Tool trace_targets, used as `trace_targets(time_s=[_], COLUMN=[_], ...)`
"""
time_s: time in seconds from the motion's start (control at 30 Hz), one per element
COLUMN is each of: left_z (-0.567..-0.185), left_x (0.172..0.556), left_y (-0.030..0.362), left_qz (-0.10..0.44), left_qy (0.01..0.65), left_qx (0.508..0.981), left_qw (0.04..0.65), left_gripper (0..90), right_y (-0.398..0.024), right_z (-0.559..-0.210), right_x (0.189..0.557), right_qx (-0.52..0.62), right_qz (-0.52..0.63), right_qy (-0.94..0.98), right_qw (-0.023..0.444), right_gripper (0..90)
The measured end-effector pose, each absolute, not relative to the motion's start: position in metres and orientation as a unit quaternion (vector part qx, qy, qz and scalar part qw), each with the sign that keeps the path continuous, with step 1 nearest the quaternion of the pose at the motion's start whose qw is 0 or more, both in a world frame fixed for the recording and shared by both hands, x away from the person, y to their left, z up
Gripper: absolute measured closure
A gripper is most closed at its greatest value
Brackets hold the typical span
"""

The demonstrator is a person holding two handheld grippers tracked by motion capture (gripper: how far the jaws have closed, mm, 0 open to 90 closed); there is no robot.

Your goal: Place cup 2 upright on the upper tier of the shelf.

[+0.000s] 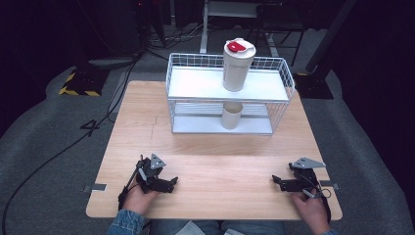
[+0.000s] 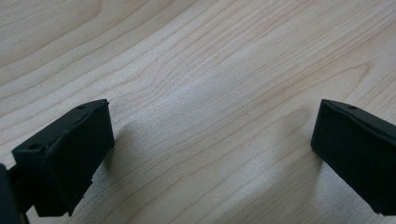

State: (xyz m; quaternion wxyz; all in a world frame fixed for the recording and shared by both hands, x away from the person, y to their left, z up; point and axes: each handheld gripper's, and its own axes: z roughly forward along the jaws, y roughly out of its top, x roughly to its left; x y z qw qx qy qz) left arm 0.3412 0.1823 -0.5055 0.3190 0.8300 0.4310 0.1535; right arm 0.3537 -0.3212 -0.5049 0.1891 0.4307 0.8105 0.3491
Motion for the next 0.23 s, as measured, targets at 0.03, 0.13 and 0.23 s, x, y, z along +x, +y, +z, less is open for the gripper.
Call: trace_targets(time_s=[0.03,0.13,0.23], left_z=[-0.5056,-0.5054,-0.5053], left_x=[0.3412,0.341,0.3406], left_y=[0.1823,0.1823,0.1825], left_qz=[0.153,0.154,0.153], left_qy=[0.431,0.431,0.432], left_qx=[0.83,0.83,0.83], left_qw=[0.319,0.318,0.318], left_gripper=[0.0,0.0,0.1], right_y=[-0.3213,-0.3212,-0.3212], right_z=[-0.5049,-0.5049,-0.5049], right_x=[0.3537,0.3537,0.3537], right_qx=[0.431,0.431,0.431], right_qz=[0.349,0.349,0.349], right_qy=[0.811,0.811,0.811], right_qw=[0.189,0.189,0.189], right_gripper=[10.9,10.9,11.0])
